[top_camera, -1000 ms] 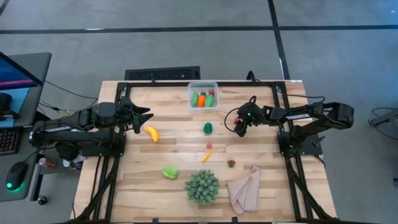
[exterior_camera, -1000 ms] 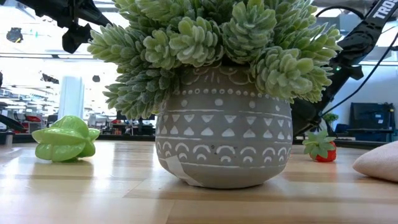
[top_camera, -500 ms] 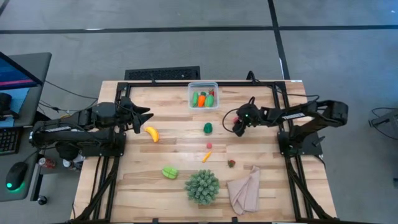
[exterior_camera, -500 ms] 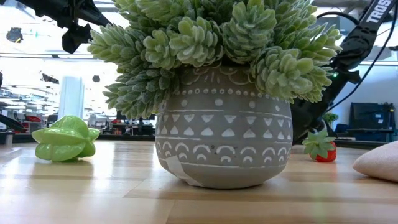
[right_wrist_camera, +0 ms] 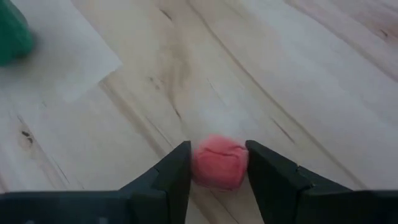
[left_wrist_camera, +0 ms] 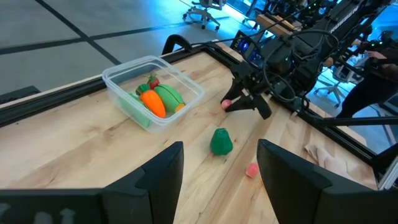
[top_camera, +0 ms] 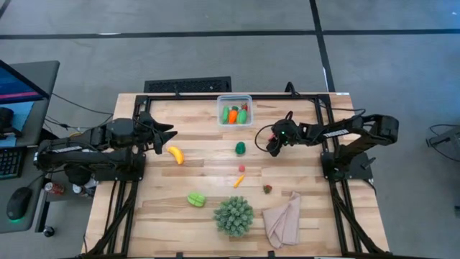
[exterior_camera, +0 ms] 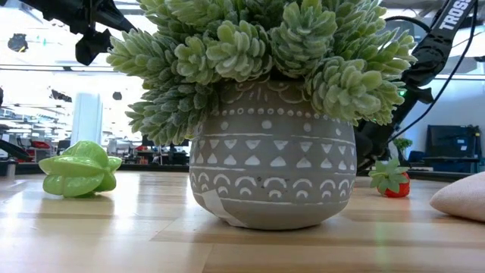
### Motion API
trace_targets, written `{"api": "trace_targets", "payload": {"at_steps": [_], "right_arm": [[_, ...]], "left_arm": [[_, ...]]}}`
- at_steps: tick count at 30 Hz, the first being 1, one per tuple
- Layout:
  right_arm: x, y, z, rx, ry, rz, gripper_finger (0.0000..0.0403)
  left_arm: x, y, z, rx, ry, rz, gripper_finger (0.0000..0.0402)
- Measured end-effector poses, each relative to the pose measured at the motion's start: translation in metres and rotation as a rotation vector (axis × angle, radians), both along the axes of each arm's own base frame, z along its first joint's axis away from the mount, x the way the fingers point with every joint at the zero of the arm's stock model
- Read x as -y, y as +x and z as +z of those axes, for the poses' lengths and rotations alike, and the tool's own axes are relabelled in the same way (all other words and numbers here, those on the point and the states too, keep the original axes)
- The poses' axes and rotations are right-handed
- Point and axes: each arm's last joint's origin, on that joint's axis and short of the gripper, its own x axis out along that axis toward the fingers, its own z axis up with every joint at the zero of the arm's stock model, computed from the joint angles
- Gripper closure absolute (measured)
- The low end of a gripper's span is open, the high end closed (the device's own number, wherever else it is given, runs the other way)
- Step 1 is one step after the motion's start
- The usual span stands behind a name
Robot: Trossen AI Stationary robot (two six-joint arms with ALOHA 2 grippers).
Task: Pick and placing Produce into tupperware
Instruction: Put the top peach into the transparent bin
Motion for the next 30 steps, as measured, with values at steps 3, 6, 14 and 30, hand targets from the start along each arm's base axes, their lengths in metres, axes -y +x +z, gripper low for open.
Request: {"api": "trace_targets", "payload": {"at_steps": [3,6,14,30], "right_arm": [[0.0001,-0.0001,0.0000,-0.001,-0.001,0.000,0.0285],[0.0001,-0.0001,-0.0001,0.000,0.001,-0.005,0.0303],[0.0001,-0.0001,0.0000,0.001,0.002,-0.006,0.0304],[0.0008,0.0040,0.0085,0.055,0.017,-0.017,0.0300]], "left_arm": [[0.0000,0.0000,0.0000,-0.001,0.000,0.000,0.0207],[0.0000,0.0000,0.0000,0.000,0.000,0.000,0.0207],[0.0000,0.0000,-0.0001,-0.001,0.001,0.001,0.0207],[-0.0001,-0.0001,-0.0001,-0.002,0.002,0.002,0.0207]]}}
